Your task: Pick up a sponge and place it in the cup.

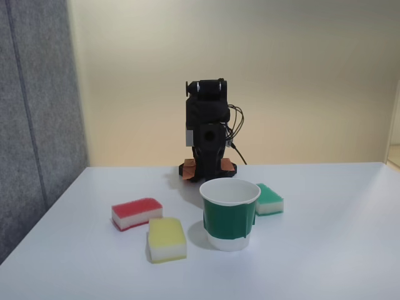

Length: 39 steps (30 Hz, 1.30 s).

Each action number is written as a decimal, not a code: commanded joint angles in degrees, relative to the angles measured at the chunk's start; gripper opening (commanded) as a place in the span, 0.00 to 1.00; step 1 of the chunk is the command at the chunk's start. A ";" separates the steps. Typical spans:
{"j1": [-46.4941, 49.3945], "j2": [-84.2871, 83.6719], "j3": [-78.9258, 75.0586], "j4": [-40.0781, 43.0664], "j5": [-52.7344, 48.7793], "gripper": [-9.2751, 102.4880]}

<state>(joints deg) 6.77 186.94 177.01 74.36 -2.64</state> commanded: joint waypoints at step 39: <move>1.23 0.18 0.18 6.06 0.26 0.08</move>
<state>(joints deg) 7.65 186.94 177.01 74.36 -2.64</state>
